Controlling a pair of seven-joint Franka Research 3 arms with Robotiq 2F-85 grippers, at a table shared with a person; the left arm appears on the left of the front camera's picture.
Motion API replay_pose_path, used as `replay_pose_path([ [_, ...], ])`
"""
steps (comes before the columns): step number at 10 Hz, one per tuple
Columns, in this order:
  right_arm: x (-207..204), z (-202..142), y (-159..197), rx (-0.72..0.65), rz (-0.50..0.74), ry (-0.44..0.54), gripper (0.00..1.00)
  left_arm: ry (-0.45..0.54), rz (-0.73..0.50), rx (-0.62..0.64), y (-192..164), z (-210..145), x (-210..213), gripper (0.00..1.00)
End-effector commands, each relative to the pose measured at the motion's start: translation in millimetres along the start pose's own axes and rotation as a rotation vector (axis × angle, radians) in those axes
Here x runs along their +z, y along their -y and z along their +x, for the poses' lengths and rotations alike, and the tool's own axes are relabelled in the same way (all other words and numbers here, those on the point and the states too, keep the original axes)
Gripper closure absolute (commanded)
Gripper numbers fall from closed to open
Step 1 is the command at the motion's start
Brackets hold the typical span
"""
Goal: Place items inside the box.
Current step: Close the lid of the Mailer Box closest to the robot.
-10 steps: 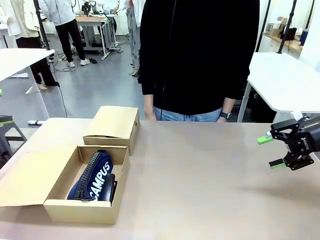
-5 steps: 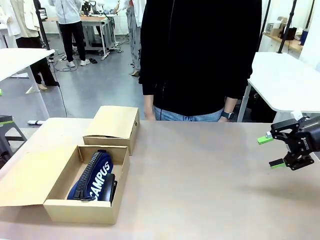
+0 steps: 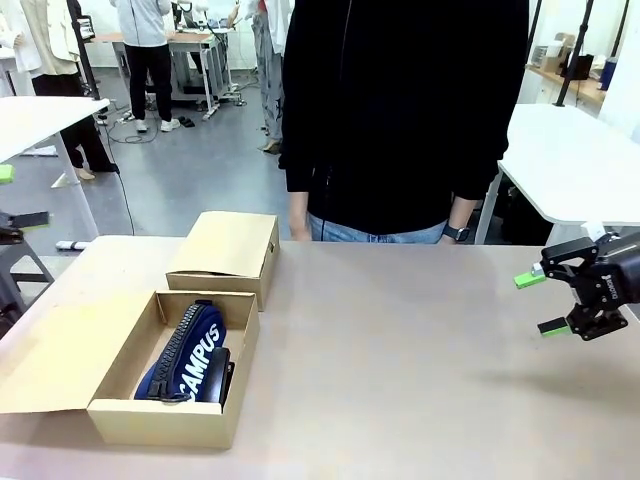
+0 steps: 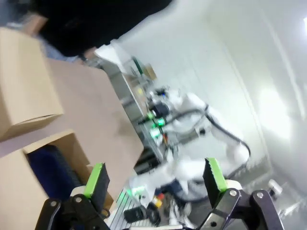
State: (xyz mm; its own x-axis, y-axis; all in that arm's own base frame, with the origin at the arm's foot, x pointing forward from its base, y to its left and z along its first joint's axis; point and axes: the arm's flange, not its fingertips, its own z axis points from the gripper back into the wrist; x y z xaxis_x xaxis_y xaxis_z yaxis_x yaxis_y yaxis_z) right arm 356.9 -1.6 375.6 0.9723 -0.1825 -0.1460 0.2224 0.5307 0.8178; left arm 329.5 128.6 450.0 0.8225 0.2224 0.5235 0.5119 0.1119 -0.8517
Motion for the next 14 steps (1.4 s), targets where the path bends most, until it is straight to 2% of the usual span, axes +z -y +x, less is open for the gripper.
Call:
replay_pose_path([
  [1,1.0,-1.0,-3.6,-0.019,0.014,0.003,0.00,-0.203,-0.187,-0.388,-2.0,-27.4,-19.4,0.00],
  [2,1.0,-1.0,-3.6,-0.019,0.014,0.003,0.00,-0.318,-0.201,-0.527,-1.7,-49.8,-24.3,0.00],
  [5,1.0,-1.0,-3.6,-0.019,0.014,0.003,0.00,-0.384,0.005,-1.243,-28.8,-82.5,0.1,0.00],
  [6,1.0,-1.0,-3.6,-0.019,0.014,0.003,0.00,-0.398,0.043,-1.304,-43.3,-85.7,8.9,0.00],
  [7,1.0,-1.0,-3.6,-0.019,0.014,0.003,0.00,-0.365,0.075,-1.341,-52.3,-86.3,17.8,0.00],
  [9,1.0,-1.0,-3.6,-0.019,0.014,0.003,0.00,-0.131,0.191,-1.432,-45.1,-58.8,10.5,0.00],
  [10,1.0,-1.0,-3.6,-0.019,0.014,0.003,0.00,0.024,0.282,-1.445,-31.6,-25.4,18.7,0.00],
  [11,1.0,-1.0,-3.6,-0.019,0.014,0.003,0.00,-0.287,0.128,-1.258,-45.4,-56.9,35.2,0.00],
  [14,1.0,-1.0,-3.6,-0.019,0.014,0.003,0.00,-0.287,0.128,-1.258,-45.4,-56.9,35.2,0.00],
])
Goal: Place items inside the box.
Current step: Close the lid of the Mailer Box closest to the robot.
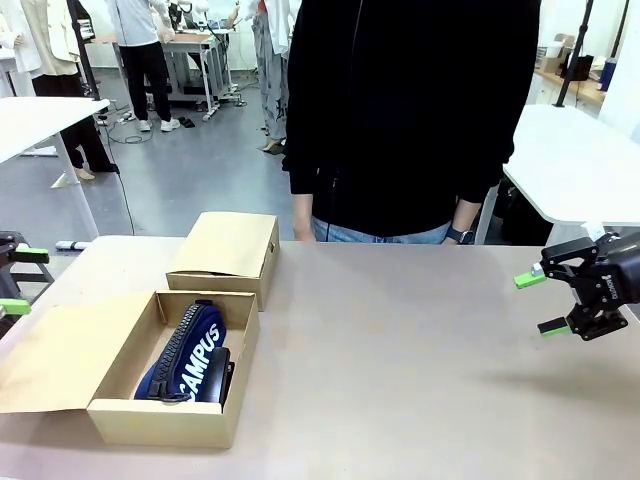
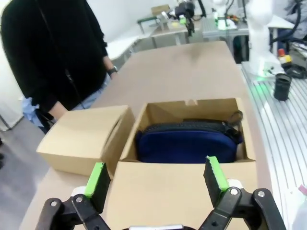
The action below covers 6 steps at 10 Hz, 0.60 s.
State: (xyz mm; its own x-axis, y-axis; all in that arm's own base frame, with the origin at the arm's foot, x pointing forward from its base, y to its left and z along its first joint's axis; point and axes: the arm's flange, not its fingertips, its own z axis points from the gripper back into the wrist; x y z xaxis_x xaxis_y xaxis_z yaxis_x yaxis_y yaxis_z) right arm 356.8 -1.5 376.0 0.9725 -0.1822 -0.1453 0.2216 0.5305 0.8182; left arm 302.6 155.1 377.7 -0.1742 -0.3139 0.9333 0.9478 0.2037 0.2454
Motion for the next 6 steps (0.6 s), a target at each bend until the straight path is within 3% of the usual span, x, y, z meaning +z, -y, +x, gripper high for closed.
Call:
replay_pose_path([
  [1,1.0,-0.8,-3.3,-0.020,0.014,0.003,0.00,0.018,0.033,-0.009,-3.6,4.3,1.3,0.00],
  [4,1.0,-0.8,-3.3,-0.020,0.014,0.003,0.00,-0.084,-0.090,0.069,-15.5,-46.3,9.9,0.00],
  [6,1.0,-0.8,-3.3,-0.020,0.014,0.003,0.00,-0.164,-0.057,0.082,-23.8,-63.8,20.7,0.00],
])
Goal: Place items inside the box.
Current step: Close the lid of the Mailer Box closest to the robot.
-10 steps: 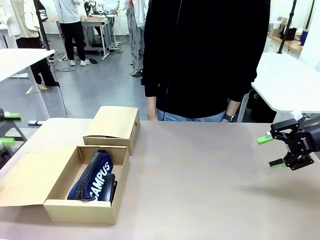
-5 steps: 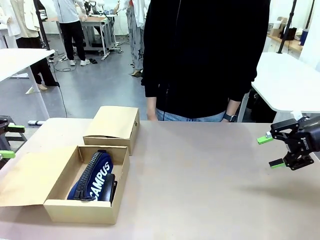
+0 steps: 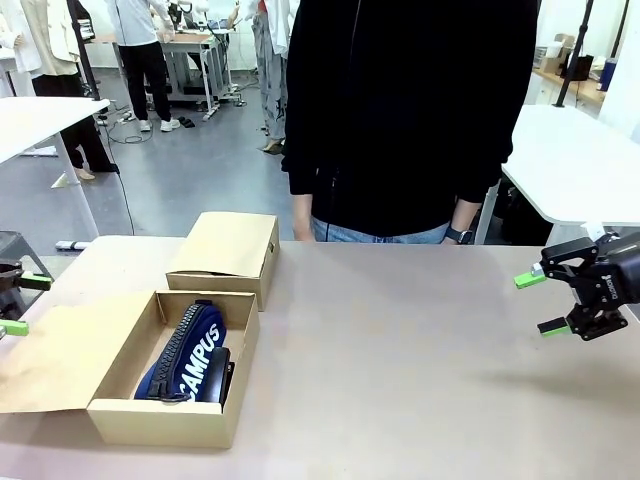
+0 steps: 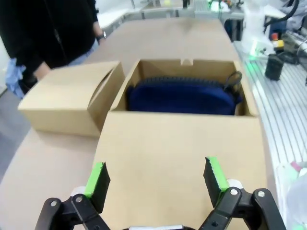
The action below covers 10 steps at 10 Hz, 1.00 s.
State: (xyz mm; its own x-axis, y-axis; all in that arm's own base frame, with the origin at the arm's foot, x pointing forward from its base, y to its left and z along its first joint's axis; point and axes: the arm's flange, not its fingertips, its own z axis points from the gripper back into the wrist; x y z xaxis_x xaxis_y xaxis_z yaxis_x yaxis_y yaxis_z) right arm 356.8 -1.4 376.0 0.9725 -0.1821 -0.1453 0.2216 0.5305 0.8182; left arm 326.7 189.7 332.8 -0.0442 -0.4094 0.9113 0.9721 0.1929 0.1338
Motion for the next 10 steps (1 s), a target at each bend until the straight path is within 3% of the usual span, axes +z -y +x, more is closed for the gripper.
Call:
replay_pose_path([
  [1,1.0,-0.8,-3.3,-0.020,0.014,0.003,0.00,-0.071,0.019,0.002,-8.5,-20.7,7.7,0.00],
  [5,1.0,-0.8,-3.3,-0.020,0.014,0.003,0.00,-0.237,0.052,0.099,-20.6,-75.4,17.1,0.00],
  [10,1.0,-0.8,-3.3,-0.020,0.014,0.003,0.00,-0.303,0.052,0.123,-26.0,-115.9,34.2,0.00],
])
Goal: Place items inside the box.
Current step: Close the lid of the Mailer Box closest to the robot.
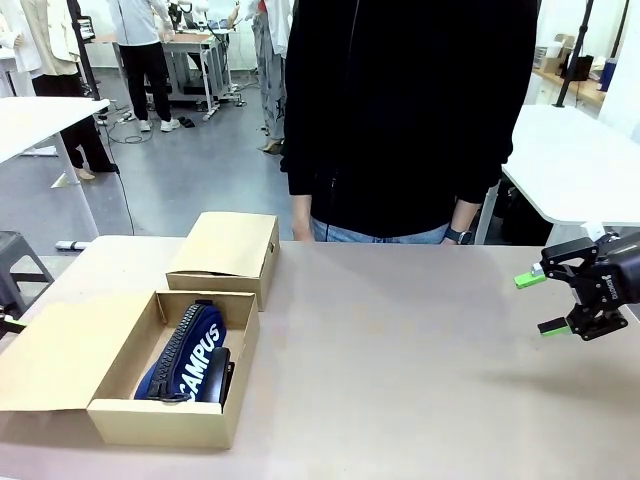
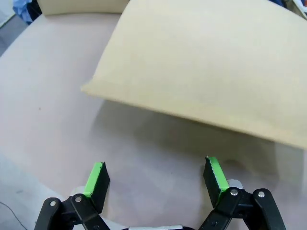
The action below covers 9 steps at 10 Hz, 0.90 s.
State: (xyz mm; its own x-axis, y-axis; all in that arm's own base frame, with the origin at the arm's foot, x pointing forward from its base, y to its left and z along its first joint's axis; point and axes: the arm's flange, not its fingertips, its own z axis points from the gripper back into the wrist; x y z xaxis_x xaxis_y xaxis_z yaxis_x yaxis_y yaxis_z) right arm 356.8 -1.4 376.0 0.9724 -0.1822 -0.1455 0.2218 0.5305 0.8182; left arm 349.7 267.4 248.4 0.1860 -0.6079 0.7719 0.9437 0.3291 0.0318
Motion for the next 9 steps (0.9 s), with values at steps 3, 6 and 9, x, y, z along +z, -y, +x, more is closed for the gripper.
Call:
replay_pose_path([
  [3,1.0,-0.8,-3.3,-0.020,0.014,0.003,0.00,0.035,0.003,-0.047,-2.1,-12.0,-5.8,0.00],
  [6,1.0,-0.8,-3.3,-0.020,0.014,0.003,0.00,0.100,-0.043,-0.070,-2.5,-4.0,-20.3,0.00],
  [9,1.0,-0.8,-3.3,-0.020,0.014,0.003,0.00,0.161,-0.070,-0.085,0.3,4.9,-35.0,0.00],
])
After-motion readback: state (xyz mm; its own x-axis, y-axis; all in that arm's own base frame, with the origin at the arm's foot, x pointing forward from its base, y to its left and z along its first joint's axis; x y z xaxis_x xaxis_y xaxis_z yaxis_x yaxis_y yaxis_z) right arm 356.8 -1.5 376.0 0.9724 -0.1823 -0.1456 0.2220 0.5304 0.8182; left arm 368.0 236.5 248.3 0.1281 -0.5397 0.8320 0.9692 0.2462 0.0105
